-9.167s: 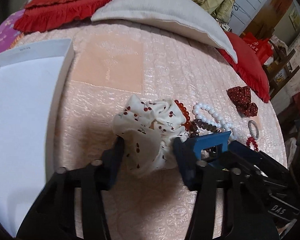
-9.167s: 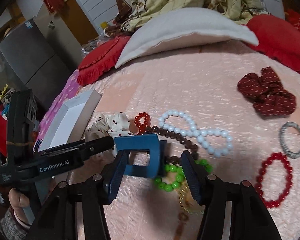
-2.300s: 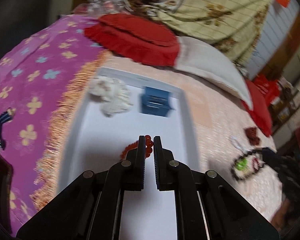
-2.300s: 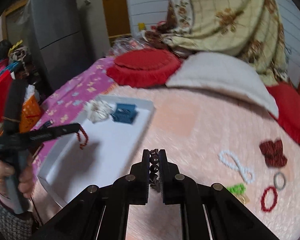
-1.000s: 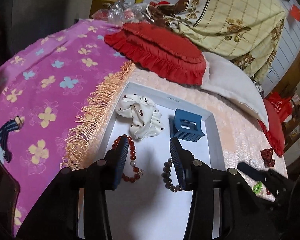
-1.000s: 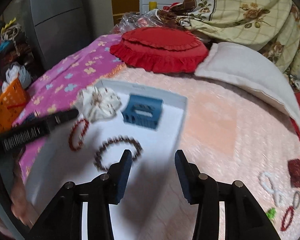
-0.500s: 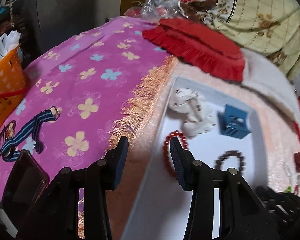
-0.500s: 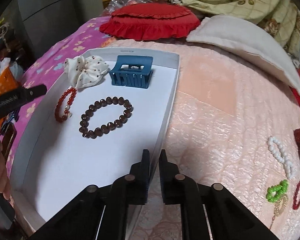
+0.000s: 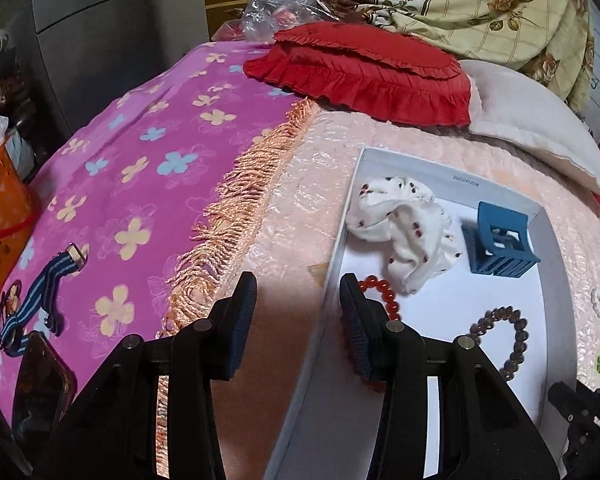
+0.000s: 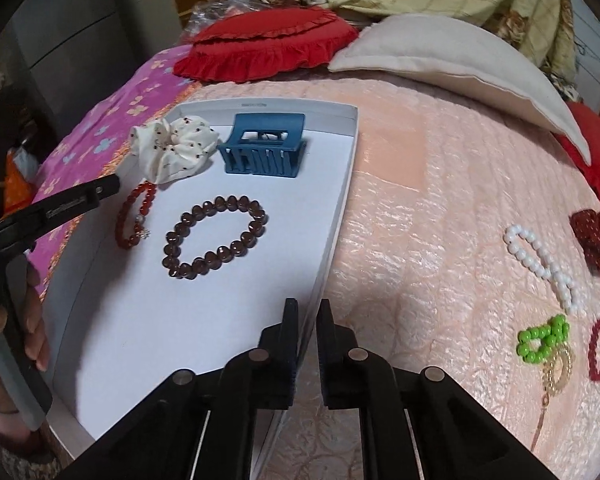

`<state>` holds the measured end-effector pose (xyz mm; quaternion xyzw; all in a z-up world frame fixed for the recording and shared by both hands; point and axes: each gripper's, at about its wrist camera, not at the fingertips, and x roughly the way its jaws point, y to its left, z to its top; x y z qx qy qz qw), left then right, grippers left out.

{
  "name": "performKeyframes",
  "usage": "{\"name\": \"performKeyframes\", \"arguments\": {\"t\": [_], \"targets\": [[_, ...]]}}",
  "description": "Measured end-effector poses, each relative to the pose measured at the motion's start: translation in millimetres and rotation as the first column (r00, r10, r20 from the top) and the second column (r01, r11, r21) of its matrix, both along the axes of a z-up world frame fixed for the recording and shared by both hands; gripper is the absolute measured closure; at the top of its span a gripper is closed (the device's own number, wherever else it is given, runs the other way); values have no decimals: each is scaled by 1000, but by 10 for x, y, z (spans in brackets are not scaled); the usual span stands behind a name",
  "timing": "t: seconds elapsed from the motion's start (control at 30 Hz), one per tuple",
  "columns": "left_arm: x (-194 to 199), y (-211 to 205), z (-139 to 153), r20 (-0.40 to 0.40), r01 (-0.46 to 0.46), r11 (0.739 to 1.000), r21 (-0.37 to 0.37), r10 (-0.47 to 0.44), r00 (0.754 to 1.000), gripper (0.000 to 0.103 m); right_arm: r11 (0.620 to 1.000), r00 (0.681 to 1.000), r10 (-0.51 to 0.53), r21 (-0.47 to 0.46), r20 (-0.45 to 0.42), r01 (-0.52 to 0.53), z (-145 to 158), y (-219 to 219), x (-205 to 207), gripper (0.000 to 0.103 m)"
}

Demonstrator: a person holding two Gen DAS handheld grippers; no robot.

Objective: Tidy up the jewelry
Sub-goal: 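Withdraw both open tools from the tray toward the remaining jewelry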

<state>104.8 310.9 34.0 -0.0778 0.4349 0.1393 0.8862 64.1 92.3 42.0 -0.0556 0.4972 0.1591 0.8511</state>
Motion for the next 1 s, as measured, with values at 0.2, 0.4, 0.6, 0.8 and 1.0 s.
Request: {"name": "performKeyframes", "arguments": {"t": [0.2, 0.4, 0.6, 0.8, 1.0], "targets": [[-183, -168, 234, 76, 28, 999, -21, -27, 997, 61, 992, 994, -65, 112, 92, 54, 333, -387, -223, 58], [-499, -431, 453, 145, 42, 997, -65, -32, 989, 61, 987, 981, -139, 93, 132, 128, 462, -1135, -593, 57], [-899, -934, 622, 147, 105, 986, -130, -86, 985, 61, 972, 961, -235, 34, 142, 233, 403, -2056, -997, 57], [-1219, -1650, 653, 125, 246, 962, -117, -232, 965, 61, 947, 936, -321, 71, 148, 313, 365, -2689, -1204, 57], [-1310, -2337, 595, 50, 378, 926, -12, -377, 925, 61, 935, 926, -346, 135, 153, 327, 312, -2934, -1349, 57]]}}
